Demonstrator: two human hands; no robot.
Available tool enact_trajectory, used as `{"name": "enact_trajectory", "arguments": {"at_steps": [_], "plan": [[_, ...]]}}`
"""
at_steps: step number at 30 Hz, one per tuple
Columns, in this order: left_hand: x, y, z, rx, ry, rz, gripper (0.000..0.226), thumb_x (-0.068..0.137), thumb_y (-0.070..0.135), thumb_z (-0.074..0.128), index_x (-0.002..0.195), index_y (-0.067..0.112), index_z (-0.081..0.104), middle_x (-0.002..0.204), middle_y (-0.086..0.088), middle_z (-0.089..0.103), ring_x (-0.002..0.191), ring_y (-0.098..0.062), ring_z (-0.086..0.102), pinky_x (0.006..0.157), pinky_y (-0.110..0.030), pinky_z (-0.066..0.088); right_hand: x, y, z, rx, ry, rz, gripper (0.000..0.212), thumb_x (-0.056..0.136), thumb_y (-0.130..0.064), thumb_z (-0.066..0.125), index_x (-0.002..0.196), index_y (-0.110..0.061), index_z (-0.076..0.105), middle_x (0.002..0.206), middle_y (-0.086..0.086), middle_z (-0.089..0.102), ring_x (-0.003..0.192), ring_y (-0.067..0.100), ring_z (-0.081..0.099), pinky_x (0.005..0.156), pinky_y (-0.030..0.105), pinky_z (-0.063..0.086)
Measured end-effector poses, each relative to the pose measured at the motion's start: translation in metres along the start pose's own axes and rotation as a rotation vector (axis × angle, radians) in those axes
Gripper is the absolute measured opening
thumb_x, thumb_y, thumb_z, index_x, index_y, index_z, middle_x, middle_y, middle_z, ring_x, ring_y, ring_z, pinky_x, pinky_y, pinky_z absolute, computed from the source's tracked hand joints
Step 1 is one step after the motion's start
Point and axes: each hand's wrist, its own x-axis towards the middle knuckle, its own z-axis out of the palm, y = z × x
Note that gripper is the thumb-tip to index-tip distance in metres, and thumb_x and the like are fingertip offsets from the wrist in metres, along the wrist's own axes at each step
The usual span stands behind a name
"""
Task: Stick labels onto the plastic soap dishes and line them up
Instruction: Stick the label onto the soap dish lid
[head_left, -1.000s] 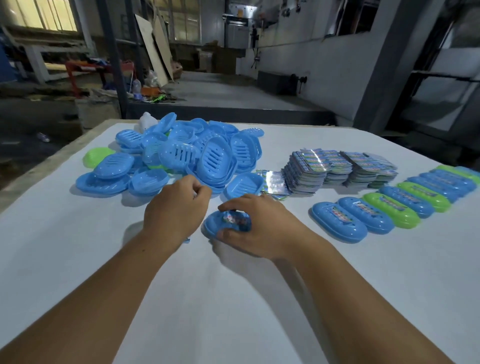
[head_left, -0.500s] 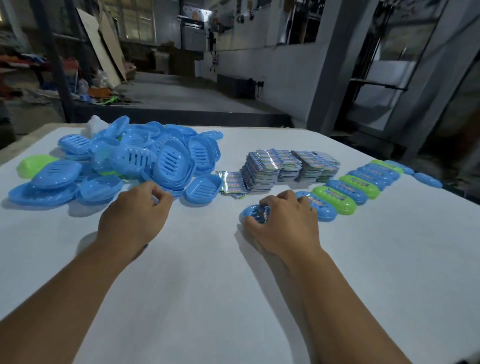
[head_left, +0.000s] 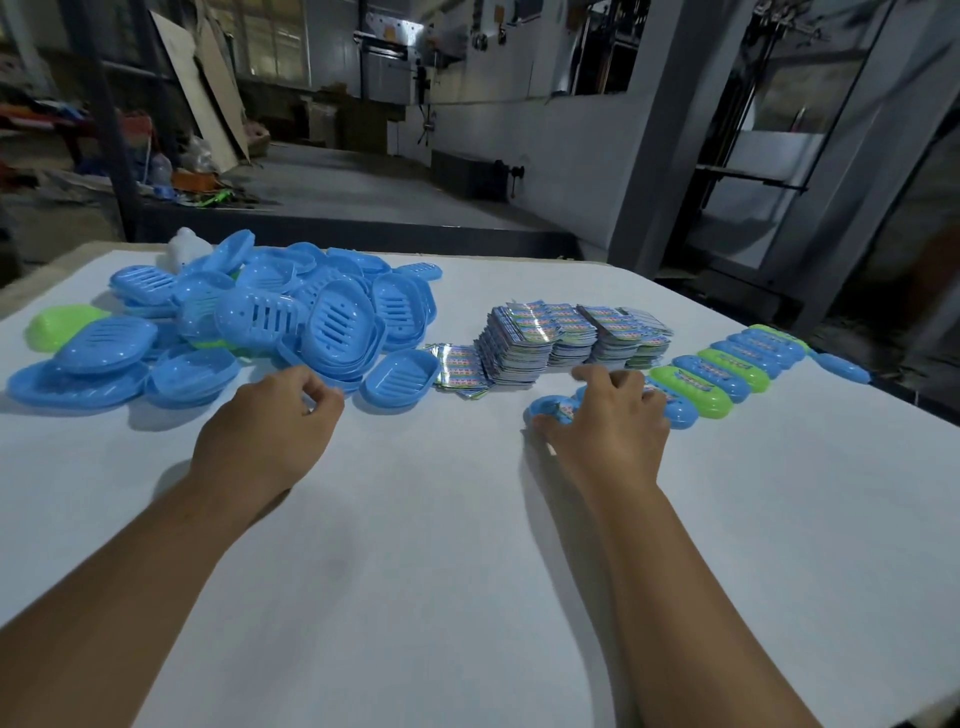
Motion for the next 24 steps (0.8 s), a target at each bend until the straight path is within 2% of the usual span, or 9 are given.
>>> {"name": "enact_trajectory", "arguments": {"at_steps": [4,10,14,17,20,24], "plan": [[0.001,0.0,0.0,0.005,-0.012,-0.023,0.027,0.092,0.049,0.057,0.075,0.029,0.054,0.073,0.016,0.059,0.074,-0.019,0.06,0.068,-0.033,0.045,0.0,-0.007,0.003,0.026,0.043,-0.059,0.057,0.084,-0.049,0.073,0.134,-0.03,0.056,0.135,0.006,0.048,0.121,0.034,0.041,0.098,0.042,0.036],[0.004,-0.003,0.0,0.042,-0.042,-0.068,0.028,0.091,0.053,0.057,0.075,0.032,0.051,0.072,0.019,0.053,0.072,-0.014,0.057,0.068,-0.031,0.044,-0.013,-0.049,0.012,0.177,0.059,-0.342,0.035,0.09,-0.034,0.069,0.124,-0.024,0.065,0.126,0.007,0.057,0.113,0.033,0.049,0.097,0.042,0.037],[0.007,-0.007,-0.001,0.068,-0.04,-0.067,0.024,0.091,0.054,0.056,0.082,0.031,0.055,0.078,0.013,0.064,0.071,-0.013,0.061,0.068,-0.031,0.049,-0.019,-0.082,0.021,0.27,0.001,-0.526,0.027,0.09,-0.026,0.069,0.117,-0.021,0.069,0.117,0.005,0.063,0.107,0.032,0.055,0.093,0.041,0.044],[0.007,-0.009,-0.003,0.103,-0.021,-0.057,0.023,0.09,0.053,0.056,0.082,0.032,0.056,0.082,0.01,0.067,0.073,-0.015,0.062,0.066,-0.03,0.044,-0.021,-0.106,0.031,0.312,-0.019,-0.623,0.022,0.09,-0.023,0.068,0.111,-0.018,0.071,0.107,0.004,0.067,0.1,0.031,0.058,0.09,0.041,0.045],[0.009,-0.011,-0.009,0.175,0.069,-0.024,0.022,0.089,0.05,0.057,0.081,0.029,0.058,0.084,0.007,0.068,0.082,-0.023,0.063,0.066,-0.03,0.039,-0.021,-0.129,0.041,0.347,-0.022,-0.674,0.021,0.091,-0.025,0.067,0.109,-0.016,0.072,0.103,0.004,0.069,0.096,0.03,0.059,0.086,0.039,0.046],[0.017,-0.022,-0.027,0.242,0.335,0.083,0.015,0.09,0.037,0.061,0.089,0.022,0.061,0.087,-0.001,0.066,0.083,-0.027,0.06,0.063,-0.033,0.041,-0.019,-0.147,0.052,0.411,-0.024,-0.678,0.019,0.093,-0.025,0.066,0.108,-0.015,0.072,0.098,0.003,0.069,0.096,0.029,0.061,0.085,0.041,0.05]]}}
